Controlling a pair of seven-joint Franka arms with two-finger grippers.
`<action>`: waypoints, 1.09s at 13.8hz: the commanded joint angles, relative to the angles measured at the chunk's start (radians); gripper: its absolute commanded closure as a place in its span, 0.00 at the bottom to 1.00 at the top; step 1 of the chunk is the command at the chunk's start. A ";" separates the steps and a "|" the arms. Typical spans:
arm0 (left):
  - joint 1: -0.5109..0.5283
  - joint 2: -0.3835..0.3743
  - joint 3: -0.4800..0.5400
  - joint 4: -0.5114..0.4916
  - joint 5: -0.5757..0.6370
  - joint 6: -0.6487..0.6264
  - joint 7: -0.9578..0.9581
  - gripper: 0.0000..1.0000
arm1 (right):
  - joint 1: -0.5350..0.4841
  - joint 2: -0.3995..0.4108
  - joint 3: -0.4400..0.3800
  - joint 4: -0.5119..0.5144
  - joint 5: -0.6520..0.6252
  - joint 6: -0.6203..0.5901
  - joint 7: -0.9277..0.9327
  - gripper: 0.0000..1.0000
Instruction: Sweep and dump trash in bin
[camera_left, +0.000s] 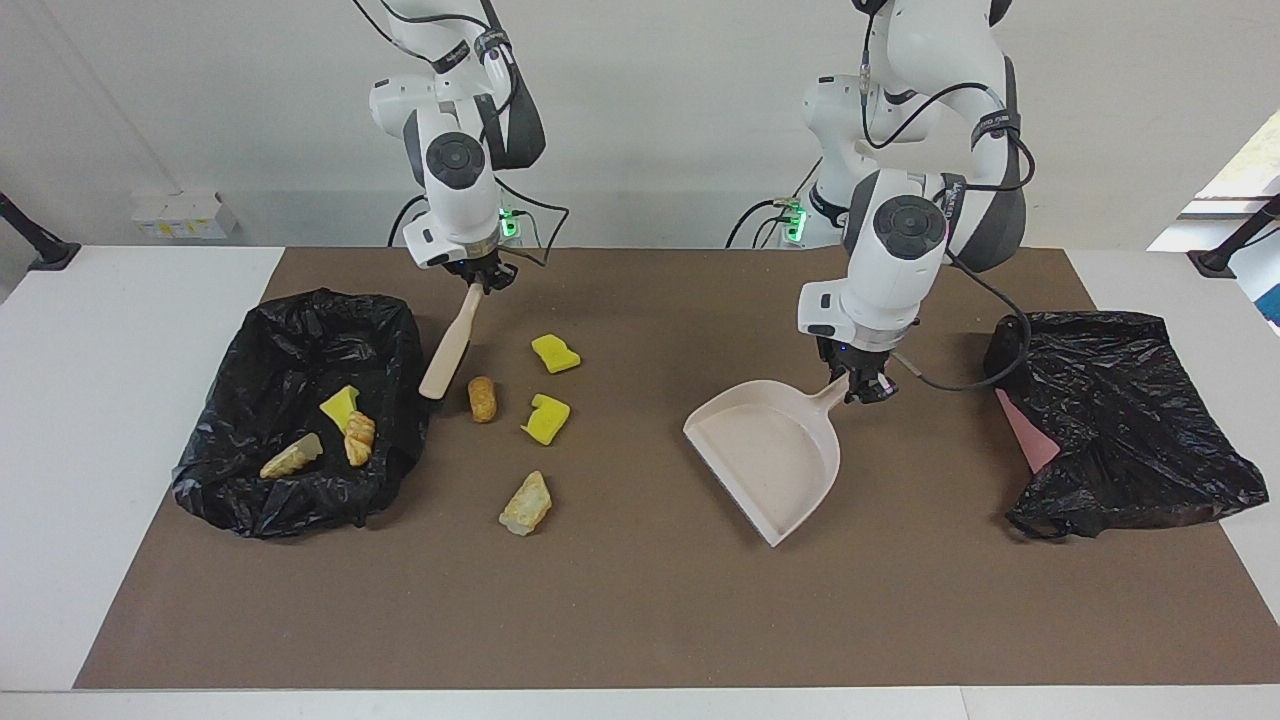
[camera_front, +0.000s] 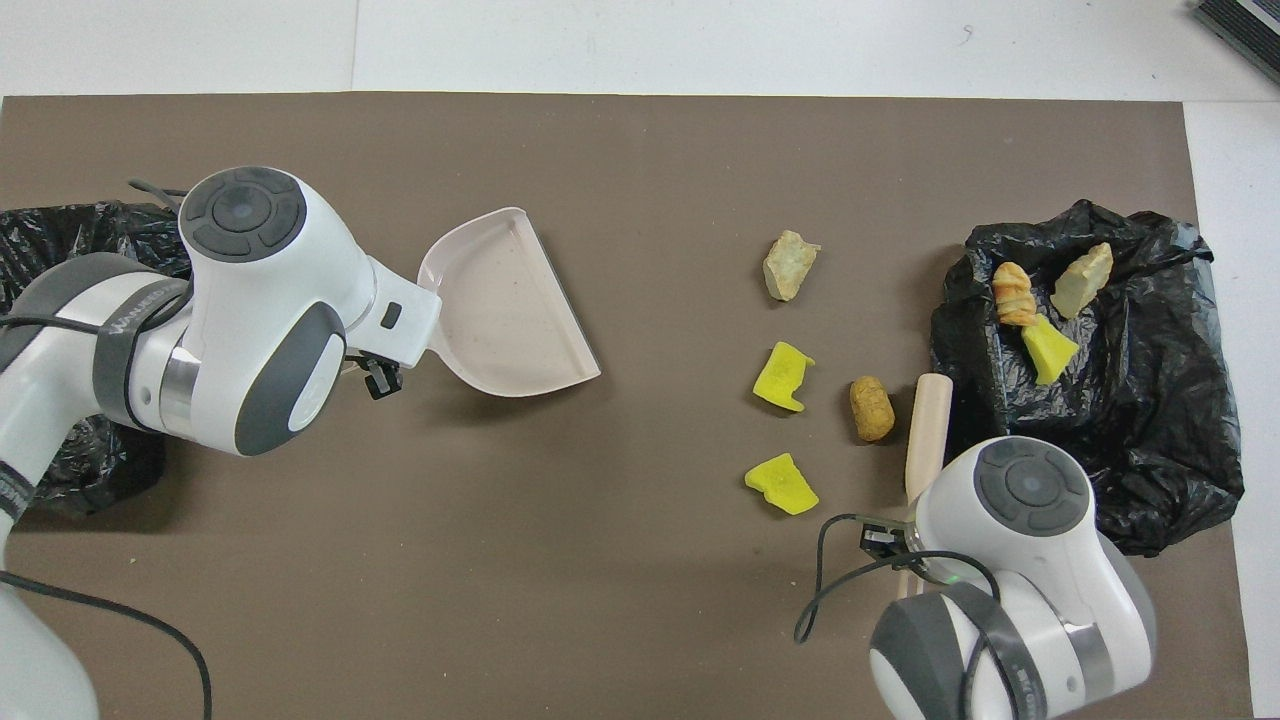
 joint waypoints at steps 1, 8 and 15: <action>0.012 -0.065 -0.008 -0.084 0.018 0.014 0.103 1.00 | -0.019 0.078 0.010 0.040 0.003 0.057 -0.049 1.00; -0.068 -0.142 -0.012 -0.262 0.018 0.149 0.130 1.00 | 0.091 0.312 0.011 0.296 0.122 0.057 0.043 1.00; -0.141 -0.133 -0.015 -0.321 0.004 0.235 -0.029 1.00 | 0.241 0.443 0.011 0.477 0.290 0.071 0.144 1.00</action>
